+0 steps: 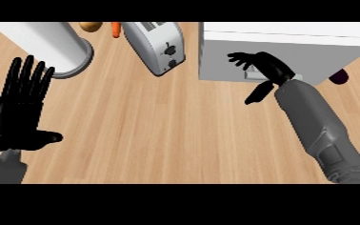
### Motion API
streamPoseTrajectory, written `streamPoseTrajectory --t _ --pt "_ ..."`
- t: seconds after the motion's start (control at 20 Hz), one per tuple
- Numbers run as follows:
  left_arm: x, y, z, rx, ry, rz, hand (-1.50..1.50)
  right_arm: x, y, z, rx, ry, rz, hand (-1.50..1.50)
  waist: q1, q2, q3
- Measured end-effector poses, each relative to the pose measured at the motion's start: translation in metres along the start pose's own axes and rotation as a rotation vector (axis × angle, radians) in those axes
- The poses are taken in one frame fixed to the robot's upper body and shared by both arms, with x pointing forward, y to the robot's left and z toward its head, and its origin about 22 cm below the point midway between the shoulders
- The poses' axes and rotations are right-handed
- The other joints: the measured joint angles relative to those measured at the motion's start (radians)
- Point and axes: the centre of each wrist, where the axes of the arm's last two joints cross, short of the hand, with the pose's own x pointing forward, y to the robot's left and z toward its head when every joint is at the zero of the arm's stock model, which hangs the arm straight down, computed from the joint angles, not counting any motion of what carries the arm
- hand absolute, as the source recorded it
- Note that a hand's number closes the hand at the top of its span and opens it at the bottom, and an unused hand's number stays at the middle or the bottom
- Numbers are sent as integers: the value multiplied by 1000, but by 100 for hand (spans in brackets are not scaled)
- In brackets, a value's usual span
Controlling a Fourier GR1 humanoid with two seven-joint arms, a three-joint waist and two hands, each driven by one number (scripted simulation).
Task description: Pick up the cup, place it into the drawer and close the drawer
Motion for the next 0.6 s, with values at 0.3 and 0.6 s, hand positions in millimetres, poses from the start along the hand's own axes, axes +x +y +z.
streamPoseTrajectory --t 0.3,0.6 --pt "0 -2 -6 -18 -1 -2 -150 -8 -8 2 22 -24 -23 -150 14 2 -2" --pt "-1 -5 -8 -29 -1 -15 -150 -15 -14 6 60 -38 -44 -150 25 1 -3"
